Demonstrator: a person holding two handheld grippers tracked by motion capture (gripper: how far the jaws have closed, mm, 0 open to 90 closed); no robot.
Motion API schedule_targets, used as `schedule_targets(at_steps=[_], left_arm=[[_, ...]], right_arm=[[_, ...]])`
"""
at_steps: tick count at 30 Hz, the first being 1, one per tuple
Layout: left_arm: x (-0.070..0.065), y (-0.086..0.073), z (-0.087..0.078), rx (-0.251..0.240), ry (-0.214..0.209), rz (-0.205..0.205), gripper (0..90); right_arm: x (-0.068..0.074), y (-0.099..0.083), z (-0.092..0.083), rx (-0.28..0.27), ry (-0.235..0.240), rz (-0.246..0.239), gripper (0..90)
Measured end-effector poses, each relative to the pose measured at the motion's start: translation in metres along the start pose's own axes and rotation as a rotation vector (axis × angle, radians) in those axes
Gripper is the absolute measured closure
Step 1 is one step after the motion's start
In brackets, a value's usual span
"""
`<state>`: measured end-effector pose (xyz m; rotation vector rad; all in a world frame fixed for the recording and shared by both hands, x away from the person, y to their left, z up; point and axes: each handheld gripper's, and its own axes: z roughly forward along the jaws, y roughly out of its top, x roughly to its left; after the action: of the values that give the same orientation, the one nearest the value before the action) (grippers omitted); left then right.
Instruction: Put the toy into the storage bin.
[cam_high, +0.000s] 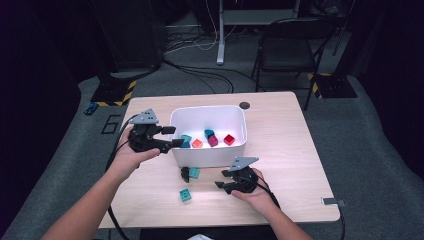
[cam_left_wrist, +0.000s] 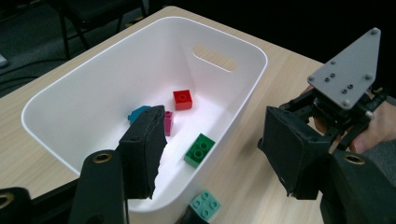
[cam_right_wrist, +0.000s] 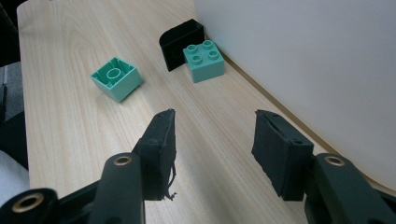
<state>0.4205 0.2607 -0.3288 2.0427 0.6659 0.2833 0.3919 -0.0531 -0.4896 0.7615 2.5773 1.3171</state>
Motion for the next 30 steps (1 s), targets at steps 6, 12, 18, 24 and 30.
schedule_targets(at_steps=[6, 12, 18, 24, 30], left_arm=[[-0.007, -0.017, -0.007, 0.013, -0.003, 0.007, 39.8], [-0.017, -0.04, -0.004, 0.031, -0.01, 0.015, 39.9], [-0.02, -0.063, 0.0, 0.029, -0.016, 0.0, 40.1], [-0.018, -0.089, 0.01, 0.02, 0.002, -0.044, 40.2], [-0.014, -0.108, 0.022, 0.046, 0.001, -0.064, 40.4]], right_arm=[[0.001, 0.0, 0.001, 0.007, 0.001, 0.013, 48.5], [0.001, 0.0, 0.001, 0.006, 0.0, 0.011, 48.5], [0.002, 0.0, 0.002, 0.008, -0.002, 0.008, 48.4], [0.001, 0.0, 0.002, 0.006, -0.005, 0.007, 48.4], [0.002, 0.0, 0.003, 0.01, -0.004, -0.002, 48.5]])
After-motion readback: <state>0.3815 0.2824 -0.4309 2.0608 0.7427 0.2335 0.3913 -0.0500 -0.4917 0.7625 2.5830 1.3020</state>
